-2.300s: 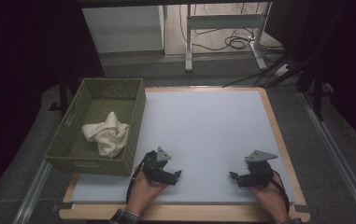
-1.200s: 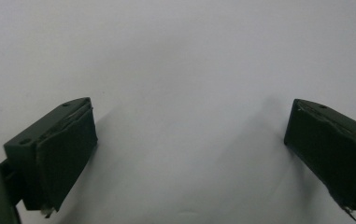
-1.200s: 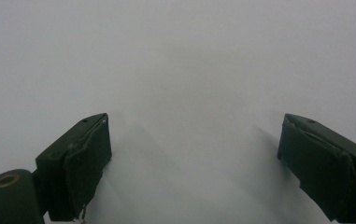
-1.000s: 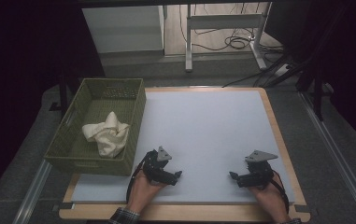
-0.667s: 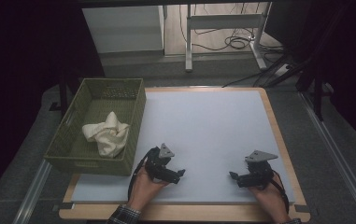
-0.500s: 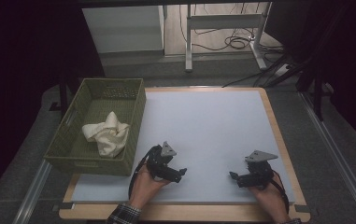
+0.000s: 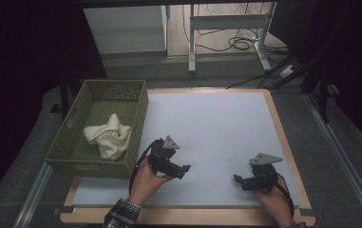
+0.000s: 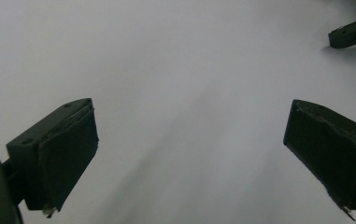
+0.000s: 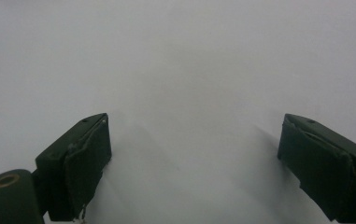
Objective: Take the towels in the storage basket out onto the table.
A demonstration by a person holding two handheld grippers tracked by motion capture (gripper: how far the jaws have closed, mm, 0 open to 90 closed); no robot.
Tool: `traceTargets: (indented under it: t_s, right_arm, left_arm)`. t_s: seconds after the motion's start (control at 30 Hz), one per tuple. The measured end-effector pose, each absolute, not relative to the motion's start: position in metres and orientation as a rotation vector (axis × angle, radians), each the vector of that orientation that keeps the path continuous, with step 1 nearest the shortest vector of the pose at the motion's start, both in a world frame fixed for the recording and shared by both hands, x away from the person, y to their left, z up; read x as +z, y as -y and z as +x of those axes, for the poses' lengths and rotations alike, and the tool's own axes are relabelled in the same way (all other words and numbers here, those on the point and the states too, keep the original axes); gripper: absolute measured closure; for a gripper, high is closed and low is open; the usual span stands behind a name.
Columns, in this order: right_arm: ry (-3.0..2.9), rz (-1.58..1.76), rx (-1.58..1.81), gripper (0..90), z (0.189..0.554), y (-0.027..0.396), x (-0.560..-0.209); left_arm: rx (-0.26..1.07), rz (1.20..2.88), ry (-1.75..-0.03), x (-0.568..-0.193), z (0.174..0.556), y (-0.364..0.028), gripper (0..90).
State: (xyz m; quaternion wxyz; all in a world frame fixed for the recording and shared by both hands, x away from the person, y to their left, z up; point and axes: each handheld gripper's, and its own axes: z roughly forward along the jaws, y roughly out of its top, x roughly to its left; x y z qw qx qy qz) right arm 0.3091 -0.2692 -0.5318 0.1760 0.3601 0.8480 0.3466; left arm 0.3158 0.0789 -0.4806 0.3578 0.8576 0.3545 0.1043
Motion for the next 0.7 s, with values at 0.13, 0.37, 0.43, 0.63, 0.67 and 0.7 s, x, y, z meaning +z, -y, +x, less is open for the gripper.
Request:
traceTargets:
  t_s: [0.13, 0.37, 0.43, 0.63, 0.67, 0.7]
  right_arm:
    - [-2.403, 1.019, 0.980, 9.8, 0.309, 0.269, -0.532]
    - [-2.402, 1.017, 0.981, 9.8, 0.309, 0.269, -0.532]
    - [-2.402, 1.018, 0.982, 9.8, 0.309, 0.269, -0.532]
    - [-2.402, 1.015, 0.982, 9.8, 0.309, 0.269, -0.532]
    - [-2.402, 1.014, 0.981, 9.8, 0.309, 0.269, -0.532]
    - [-2.402, 1.014, 0.981, 9.8, 0.309, 0.269, -0.532]
  left_arm:
    - [0.260, 2.233, -0.908, -0.469, 0.321, -0.076, 2.9]
    - [0.268, 2.234, -0.906, -0.447, 0.331, -0.084, 2.6]
    - [0.279, 2.228, -0.911, -0.441, 0.333, -0.087, 2.6]
    - [0.300, 2.206, -0.936, -0.422, 0.344, -0.106, 2.6]
    - [0.300, 2.206, -0.936, -0.422, 0.344, -0.106, 2.5]
    - [0.306, 2.197, -0.952, -0.418, 0.348, -0.111, 2.4]
